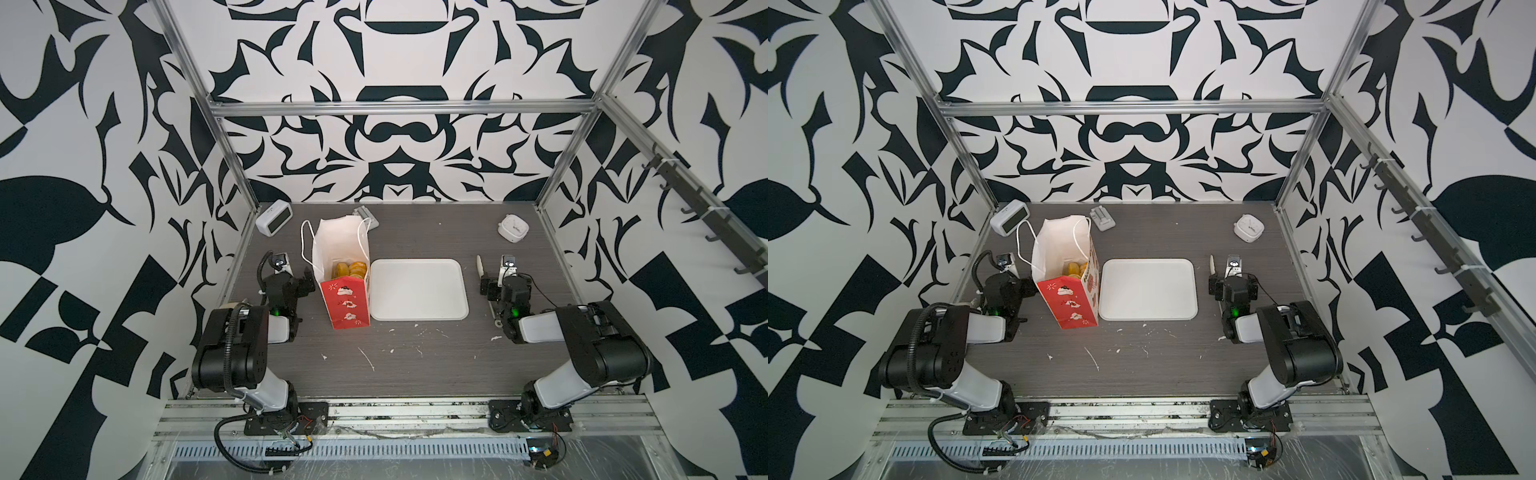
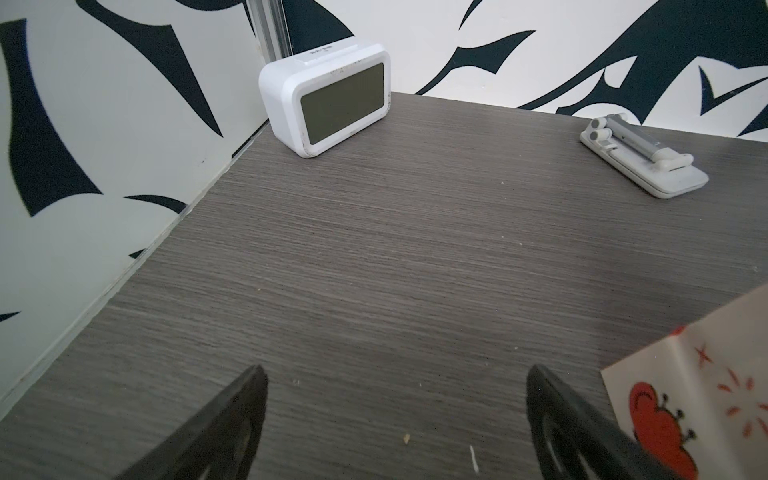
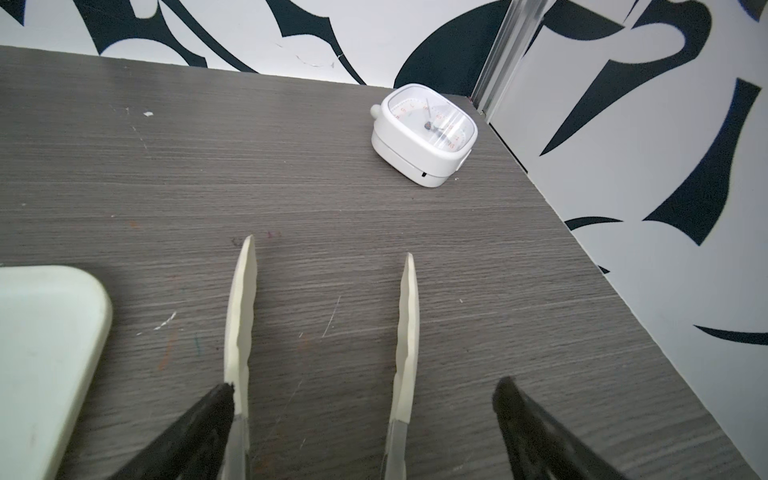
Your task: Take the fake bread out of the paper bag
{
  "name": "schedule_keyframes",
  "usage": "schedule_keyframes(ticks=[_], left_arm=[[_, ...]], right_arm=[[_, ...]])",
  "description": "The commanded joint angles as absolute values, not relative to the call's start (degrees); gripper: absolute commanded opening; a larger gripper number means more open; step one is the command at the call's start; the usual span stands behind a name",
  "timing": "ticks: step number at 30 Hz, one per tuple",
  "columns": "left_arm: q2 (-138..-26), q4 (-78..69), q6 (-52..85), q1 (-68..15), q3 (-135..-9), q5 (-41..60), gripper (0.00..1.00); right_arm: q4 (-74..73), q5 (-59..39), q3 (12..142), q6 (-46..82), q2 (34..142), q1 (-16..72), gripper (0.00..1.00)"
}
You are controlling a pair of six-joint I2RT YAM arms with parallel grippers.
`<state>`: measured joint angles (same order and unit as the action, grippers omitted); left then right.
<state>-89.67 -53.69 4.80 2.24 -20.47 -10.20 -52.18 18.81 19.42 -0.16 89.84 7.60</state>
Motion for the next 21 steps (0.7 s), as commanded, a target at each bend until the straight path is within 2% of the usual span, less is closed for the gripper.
schedule_keyframes(ticks=[1, 10, 12, 16, 21], left_arm=[[-89.6, -53.4, 4.7, 2.5, -21.4, -9.8, 0.99], [-89.5, -53.6, 4.6, 2.5, -21.3, -9.7, 1.0], [-89.5, -53.7, 4.6, 2.5, -21.2, -9.7, 0.94], [-89.4, -54.2, 4.6, 2.5, -21.1, -10.3, 0.97], [-77.5, -41.9, 5.8, 2.3, -23.1, -14.6, 0.98]], right_arm=[[-54.4, 18.8, 19.7, -0.2, 89.4, 7.7, 1.0], [-54.4, 18.9, 19.6, -0.3, 89.4, 7.7, 1.0], [-54.4, 18.9, 19.6, -0.3, 89.4, 7.7, 1.0], [-54.5, 19.1, 19.6, -0.3, 89.4, 7.7, 1.0], [-53.3, 20.3, 19.3, -0.7, 86.7, 8.6, 1.0]])
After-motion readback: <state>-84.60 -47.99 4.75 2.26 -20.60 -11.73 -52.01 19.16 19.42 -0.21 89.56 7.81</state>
